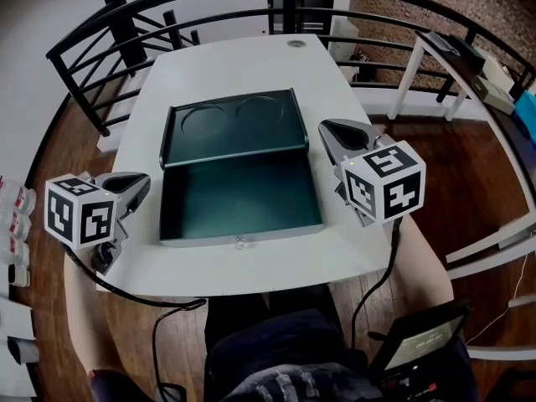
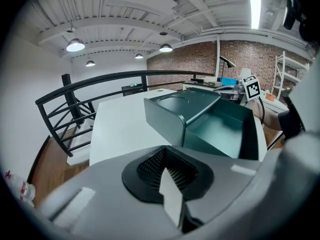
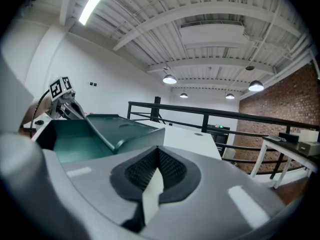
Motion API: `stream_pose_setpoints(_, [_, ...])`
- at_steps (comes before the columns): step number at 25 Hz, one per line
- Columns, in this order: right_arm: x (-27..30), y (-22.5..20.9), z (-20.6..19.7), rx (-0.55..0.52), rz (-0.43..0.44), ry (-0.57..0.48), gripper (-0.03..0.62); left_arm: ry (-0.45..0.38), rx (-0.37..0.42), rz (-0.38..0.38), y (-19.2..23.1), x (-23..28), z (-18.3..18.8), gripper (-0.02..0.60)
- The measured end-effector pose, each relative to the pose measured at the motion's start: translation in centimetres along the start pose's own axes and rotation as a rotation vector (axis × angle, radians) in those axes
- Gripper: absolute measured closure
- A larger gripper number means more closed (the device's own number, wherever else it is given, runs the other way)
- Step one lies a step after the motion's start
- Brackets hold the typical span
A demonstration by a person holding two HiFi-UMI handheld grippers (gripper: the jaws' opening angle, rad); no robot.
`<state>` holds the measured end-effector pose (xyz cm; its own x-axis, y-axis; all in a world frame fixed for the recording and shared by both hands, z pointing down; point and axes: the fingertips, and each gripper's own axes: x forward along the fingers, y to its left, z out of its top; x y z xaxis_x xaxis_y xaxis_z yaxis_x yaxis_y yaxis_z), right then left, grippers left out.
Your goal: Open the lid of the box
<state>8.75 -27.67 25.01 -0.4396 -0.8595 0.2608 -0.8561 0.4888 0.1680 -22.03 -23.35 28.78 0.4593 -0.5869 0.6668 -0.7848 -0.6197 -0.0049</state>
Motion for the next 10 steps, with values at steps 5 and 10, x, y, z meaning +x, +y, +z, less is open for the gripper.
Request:
stream_pose_setpoints(5, [0.2, 0.1, -0.1, -0.002, 0.000, 0.005, 0.592, 0.012, -0.001, -0.006, 0.6, 1.1, -0.5, 0.565])
stream_pose_setpoints(10, [0.5, 0.6, -0.2, -0.013, 0.005, 0.005, 0.591, 0.023, 0.008, -0.015, 0.5, 2.1, -1.1, 0.565])
